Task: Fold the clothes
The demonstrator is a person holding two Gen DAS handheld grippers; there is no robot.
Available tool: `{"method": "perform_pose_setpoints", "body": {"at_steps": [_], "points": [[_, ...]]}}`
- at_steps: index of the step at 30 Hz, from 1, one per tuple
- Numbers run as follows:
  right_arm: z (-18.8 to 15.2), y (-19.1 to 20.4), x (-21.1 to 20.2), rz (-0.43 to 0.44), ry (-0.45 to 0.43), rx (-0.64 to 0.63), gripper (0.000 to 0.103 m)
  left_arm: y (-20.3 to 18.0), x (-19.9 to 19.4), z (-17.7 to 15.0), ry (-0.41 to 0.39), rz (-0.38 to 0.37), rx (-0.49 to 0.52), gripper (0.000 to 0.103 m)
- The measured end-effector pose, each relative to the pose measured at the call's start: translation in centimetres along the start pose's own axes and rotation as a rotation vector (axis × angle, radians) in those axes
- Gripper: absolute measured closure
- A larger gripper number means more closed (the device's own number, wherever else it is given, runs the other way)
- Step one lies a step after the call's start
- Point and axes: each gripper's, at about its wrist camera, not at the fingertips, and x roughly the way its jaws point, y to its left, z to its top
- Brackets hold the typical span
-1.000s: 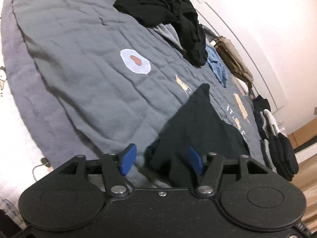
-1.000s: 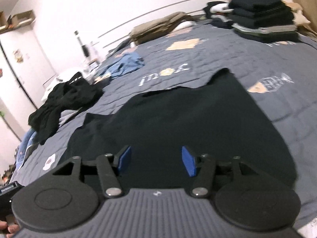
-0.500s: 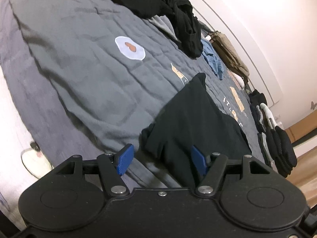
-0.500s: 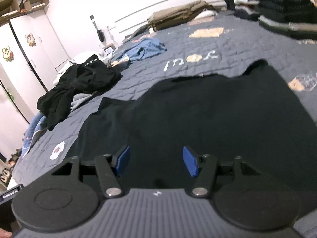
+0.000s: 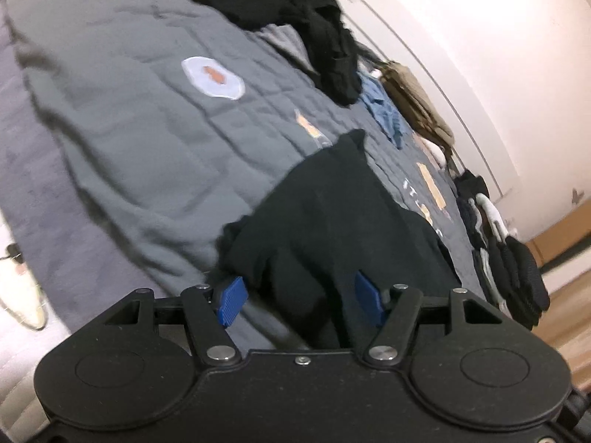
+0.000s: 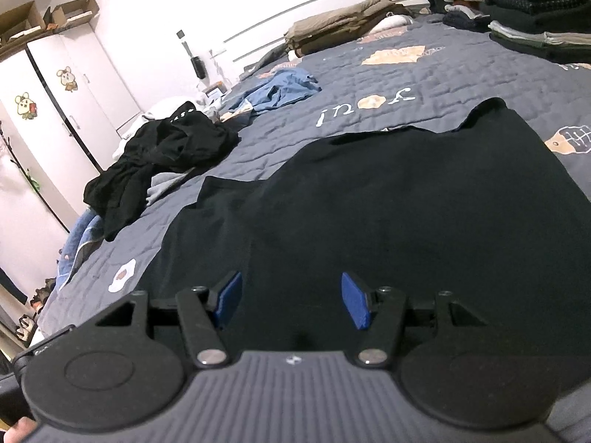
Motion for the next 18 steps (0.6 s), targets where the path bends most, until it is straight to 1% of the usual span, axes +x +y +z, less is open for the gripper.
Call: {"method": "perform_pose_setpoints", "body": {"at_steps": [2, 5, 9, 10, 12, 13, 14, 18], "points": [[0.1, -0.1, -0.2, 0.003, -0.004, 0.007, 0.044, -0.4, 0.2, 0.0, -0.006, 0.006, 0.017, 0.042], [0.1, -0.4, -0.4, 0.004, -0.013, 0.014, 0.044, -0.3, 0.9, -0.1, -0.002, 0.009, -0.001, 0.042], [0.2, -0.5, -0.6, 0.016, -0.021, 0.024, 0.044, -0.7, 1.4, -0.3, -0.016, 0.021, 0.024, 0.042], [0.3, -0.5, -0.6, 0.018, -0.023, 0.025, 0.044, -0.7, 1.5, -0.3, -0.020, 0.024, 0.026, 0.045], [0.3, -0.6, -0.7, 0.019, -0.026, 0.026, 0.044, -0.7, 1.6, -0.3, -0.032, 0.029, 0.026, 0.056], [0.3, -0.6, -0.8, 0.018, -0.025, 0.027, 0.044, -0.6, 1.5, -0.3, -0.039, 0.033, 0.025, 0.066], [0.3, -0.6, -0.8, 0.018, -0.025, 0.027, 0.044, -0.6, 1.5, -0.2, -0.046, 0.035, 0.023, 0.070], [0.3, -0.9, -0.9, 0.020, -0.022, 0.042, 0.043, -0.6, 1.6, -0.1, -0.052, 0.038, 0.012, 0.071]]}}
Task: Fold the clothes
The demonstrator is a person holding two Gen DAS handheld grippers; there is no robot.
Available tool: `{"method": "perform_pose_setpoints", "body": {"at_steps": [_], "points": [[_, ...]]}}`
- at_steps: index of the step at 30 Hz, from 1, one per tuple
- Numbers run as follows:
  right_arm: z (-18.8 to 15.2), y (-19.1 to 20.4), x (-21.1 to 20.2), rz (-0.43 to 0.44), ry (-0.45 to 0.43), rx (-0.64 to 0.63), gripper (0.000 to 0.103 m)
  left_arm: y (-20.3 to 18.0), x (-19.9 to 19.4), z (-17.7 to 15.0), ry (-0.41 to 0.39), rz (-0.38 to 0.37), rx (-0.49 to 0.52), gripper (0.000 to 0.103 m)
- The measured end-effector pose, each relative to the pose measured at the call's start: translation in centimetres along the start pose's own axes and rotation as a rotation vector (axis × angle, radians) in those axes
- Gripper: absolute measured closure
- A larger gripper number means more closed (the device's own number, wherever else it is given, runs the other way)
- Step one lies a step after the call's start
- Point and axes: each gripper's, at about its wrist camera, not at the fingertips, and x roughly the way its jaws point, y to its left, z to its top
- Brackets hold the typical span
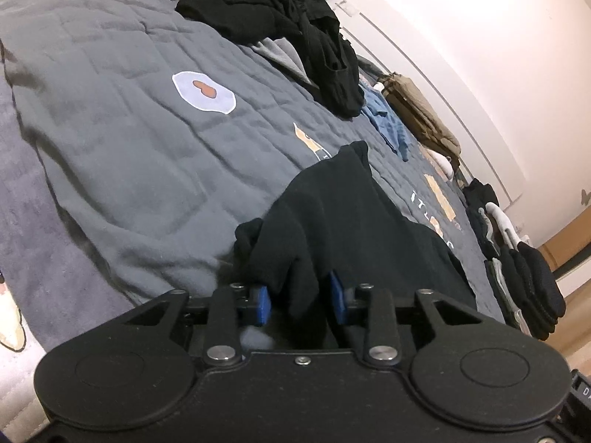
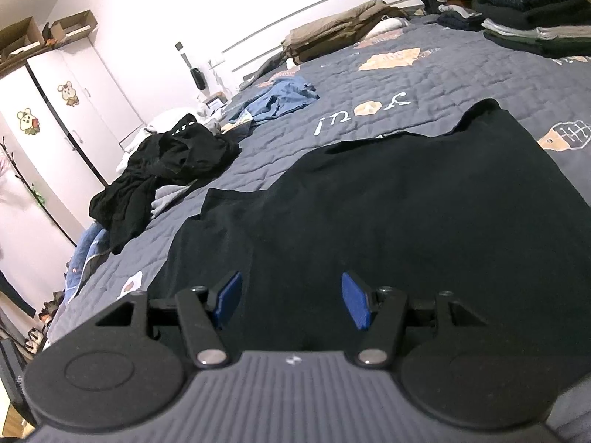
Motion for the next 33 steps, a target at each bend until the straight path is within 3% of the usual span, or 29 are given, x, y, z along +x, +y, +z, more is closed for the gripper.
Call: {"method": "perform_pose_setpoints", "body": {"at_steps": [4, 11, 15, 25, 33], "points": [[-0.1, -0.2, 0.0, 0.004, 0.005, 0.012, 0.043, 0.4, 0.8, 0.0, 0.031, 0.004, -0.037, 0.061], [-0.3, -0.3, 0.0, 0.015, 0.016, 0.012, 0.043, 0.3, 1.1, -0.1, 0.014, -0.004, -0.035, 0.062], [-0.2, -0.3, -0.2, 0.022, 0.014, 0.014, 0.043, 0.2, 1.0, 0.0, 0.006, -0.006, -0.037, 0.067], [-0.5, 0.5, -0.5, 0.046, 0.021, -0.007, 0.043, 0.4, 1.3, 0.0, 0.018, -0.008, -0.053, 0.056], [-0.5, 1.0, -0.6, 0.049, 0.029, -0.007, 0.043, 0.5, 1.3, 0.2, 0.020, -0.016, -0.079, 0.056]]}}
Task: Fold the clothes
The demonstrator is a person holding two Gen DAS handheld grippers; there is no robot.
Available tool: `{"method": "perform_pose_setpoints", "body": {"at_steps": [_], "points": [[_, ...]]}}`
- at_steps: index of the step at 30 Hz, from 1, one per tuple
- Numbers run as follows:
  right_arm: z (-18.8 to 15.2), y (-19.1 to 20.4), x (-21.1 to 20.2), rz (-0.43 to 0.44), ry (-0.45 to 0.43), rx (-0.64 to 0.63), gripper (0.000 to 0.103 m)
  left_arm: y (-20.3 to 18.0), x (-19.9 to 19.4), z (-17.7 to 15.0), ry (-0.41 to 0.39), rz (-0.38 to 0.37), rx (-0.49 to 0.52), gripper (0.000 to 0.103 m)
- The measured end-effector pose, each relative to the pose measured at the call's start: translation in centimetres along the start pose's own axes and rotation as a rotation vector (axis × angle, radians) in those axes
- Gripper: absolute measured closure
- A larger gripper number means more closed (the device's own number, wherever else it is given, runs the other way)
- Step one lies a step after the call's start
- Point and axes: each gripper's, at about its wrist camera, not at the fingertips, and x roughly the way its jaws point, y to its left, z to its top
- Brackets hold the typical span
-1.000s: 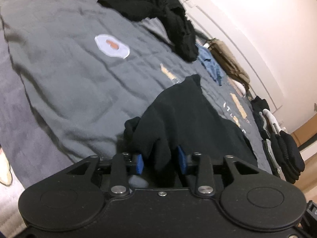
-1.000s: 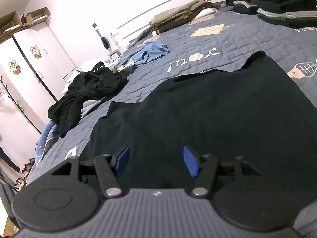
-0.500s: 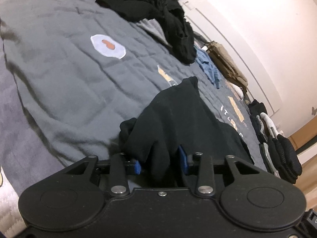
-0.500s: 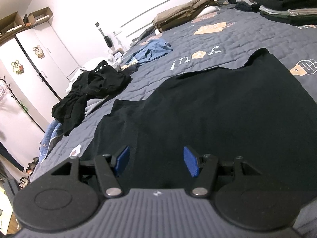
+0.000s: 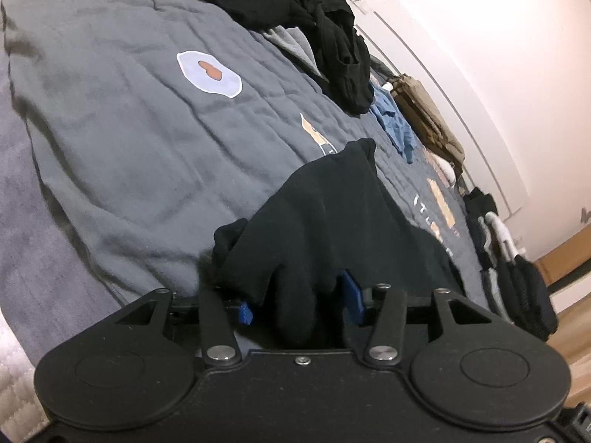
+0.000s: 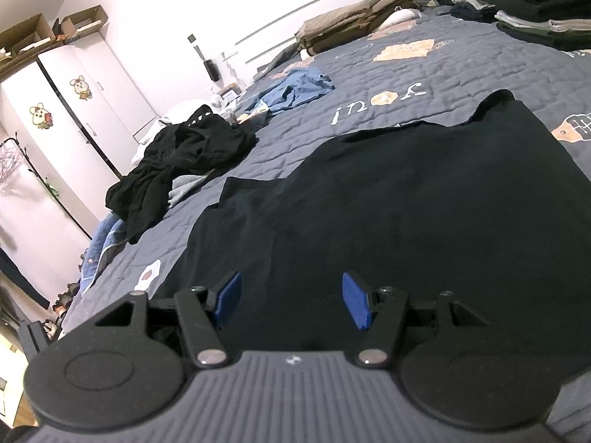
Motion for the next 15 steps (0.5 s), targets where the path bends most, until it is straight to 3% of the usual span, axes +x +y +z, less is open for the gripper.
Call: {"method": "perform_pose_setpoints", "body": {"at_steps": [4, 8, 13, 15], "points": [[-0.12, 0.19, -0.07, -0.002, 0.001, -0.008, 0.043, 0.03, 0.01, -0.01, -0.004, -0.002, -0.001, 0.058], [-0.24, 0.25, 0.00, -0.003, 0.008, -0.006, 0.043, -0.60, -0.51, -0.05, -0.039, 0.005, 0.052, 0.075], [-0.19, 0.13, 0.11, -0.007, 0.011, 0.004, 0.043, -0.45, -0.29, -0.06, -0.030, 0.011, 0.038, 0.073], [-0.25, 0.04, 0.17, -0.009, 0.016, 0.010, 0.043, -0.24, 0.02, -0.07, -0.013, 0.014, 0.018, 0.061]]}}
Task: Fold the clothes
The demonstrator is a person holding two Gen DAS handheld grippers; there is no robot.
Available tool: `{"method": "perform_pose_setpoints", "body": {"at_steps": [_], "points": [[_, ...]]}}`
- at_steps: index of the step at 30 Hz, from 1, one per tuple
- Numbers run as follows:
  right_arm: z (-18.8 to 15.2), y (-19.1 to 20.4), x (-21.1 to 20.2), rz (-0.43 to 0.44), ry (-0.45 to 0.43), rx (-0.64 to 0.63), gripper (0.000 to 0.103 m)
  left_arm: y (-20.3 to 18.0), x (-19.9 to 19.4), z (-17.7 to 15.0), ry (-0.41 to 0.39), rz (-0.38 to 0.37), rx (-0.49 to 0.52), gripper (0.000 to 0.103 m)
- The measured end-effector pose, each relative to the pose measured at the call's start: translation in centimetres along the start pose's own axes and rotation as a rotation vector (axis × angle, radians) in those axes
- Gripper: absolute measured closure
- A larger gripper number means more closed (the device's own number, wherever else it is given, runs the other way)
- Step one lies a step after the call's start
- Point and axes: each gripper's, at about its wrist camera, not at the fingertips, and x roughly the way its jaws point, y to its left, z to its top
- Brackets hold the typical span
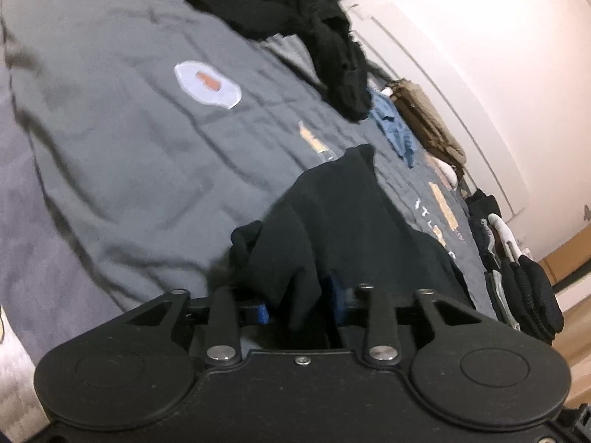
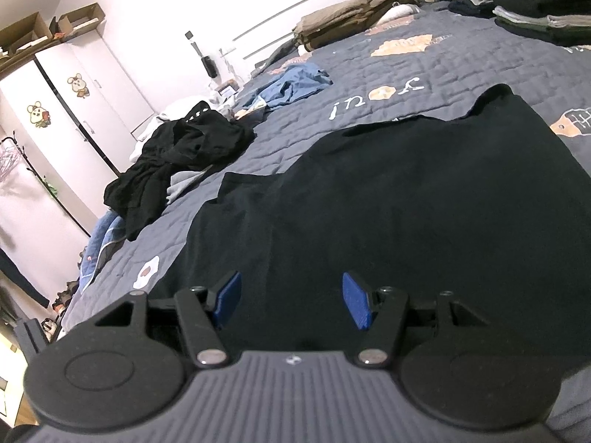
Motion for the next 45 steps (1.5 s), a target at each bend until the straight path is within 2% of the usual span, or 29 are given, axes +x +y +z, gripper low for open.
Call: {"method": "perform_pose_setpoints", "body": {"at_steps": [5, 20, 30, 34, 38, 45], "points": [[-0.3, 0.0, 0.2, -0.010, 0.024, 0.009, 0.043, -0.6, 0.2, -0.2, 0.008, -0.008, 0.039, 0.050], [-1.9, 0.7, 0.8, -0.058, 0.136, 0.037, 0.043, -0.7, 0.3, -0.3, 0.011, -0.001, 0.048, 0.049], [-2.0, 0.6, 0.8, -0.058, 0.143, 0.061, 0.043, -0.8, 0.3, -0.4, 0.008, 0.002, 0.058, 0.046], [-2.0, 0.5, 0.8, -0.059, 0.145, 0.063, 0.043, -0.9, 0.3, -0.5, -0.004, 0.006, 0.062, 0.048], [-1.9, 0.4, 0.7, -0.062, 0.144, 0.067, 0.043, -1.0, 0.1, -0.5, -0.018, 0.011, 0.068, 0.062], [-1.8, -0.2, 0.4, -0.073, 0.134, 0.085, 0.043, -1.5, -0.5, -0.2, -0.044, 0.009, 0.098, 0.074]]}}
